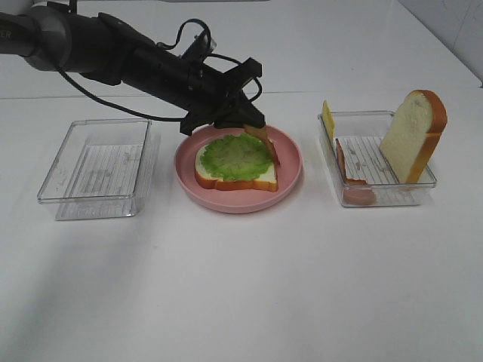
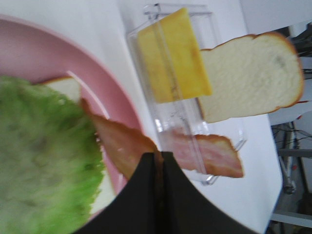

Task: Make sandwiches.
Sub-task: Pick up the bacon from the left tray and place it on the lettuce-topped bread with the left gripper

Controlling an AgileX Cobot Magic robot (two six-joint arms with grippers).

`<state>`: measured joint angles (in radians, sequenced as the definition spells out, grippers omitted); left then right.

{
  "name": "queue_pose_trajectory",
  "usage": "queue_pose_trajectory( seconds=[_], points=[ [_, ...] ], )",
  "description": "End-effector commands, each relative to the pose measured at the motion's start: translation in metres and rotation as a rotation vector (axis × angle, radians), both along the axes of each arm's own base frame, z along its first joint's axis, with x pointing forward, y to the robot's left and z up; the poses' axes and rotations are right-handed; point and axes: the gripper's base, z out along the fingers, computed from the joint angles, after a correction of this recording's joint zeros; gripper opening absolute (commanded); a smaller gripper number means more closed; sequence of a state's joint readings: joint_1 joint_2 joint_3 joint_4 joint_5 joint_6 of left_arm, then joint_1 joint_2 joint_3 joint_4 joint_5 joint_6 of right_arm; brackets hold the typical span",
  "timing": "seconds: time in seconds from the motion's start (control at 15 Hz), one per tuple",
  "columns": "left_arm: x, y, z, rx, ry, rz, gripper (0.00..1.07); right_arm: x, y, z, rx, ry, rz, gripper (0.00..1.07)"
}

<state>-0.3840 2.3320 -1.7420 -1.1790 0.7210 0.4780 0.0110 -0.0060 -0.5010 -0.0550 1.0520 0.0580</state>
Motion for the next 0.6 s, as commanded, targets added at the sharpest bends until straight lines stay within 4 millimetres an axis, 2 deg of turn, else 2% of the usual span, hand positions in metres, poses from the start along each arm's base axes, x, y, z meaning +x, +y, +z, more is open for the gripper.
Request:
queue_pose_trajectory(
  seconds=[0.07, 0.27, 0.33, 0.47, 0.6],
  points=[
    [0.003, 0.012, -0.002, 0.113, -0.009, -0.009, 0.0, -0.002, 0.0, -0.001, -0.003, -0.008, -0.005, 0.78],
    [0.006, 0.028, -0.008, 0.21, 0.015, 0.027, 0.0, -0.002, 0.0, -0.001, -0.003, -0.008, -0.005, 0.78],
    [0.008, 0.031, -0.009, 0.229, 0.007, 0.028, 0.04, -0.002, 0.0, -0.001, -0.003, -0.008, -0.005, 0.78],
    [0.009, 0.033, -0.01, 0.257, -0.015, 0.02, 0.21, -0.002, 0.0, -0.001, -0.003, -0.008, -0.005, 0.78],
    [0.011, 0.035, -0.004, 0.29, -0.056, 0.004, 0.56, -0.002, 0.0, -0.001, -0.003, -0.008, -0.005, 0.78]
  ],
)
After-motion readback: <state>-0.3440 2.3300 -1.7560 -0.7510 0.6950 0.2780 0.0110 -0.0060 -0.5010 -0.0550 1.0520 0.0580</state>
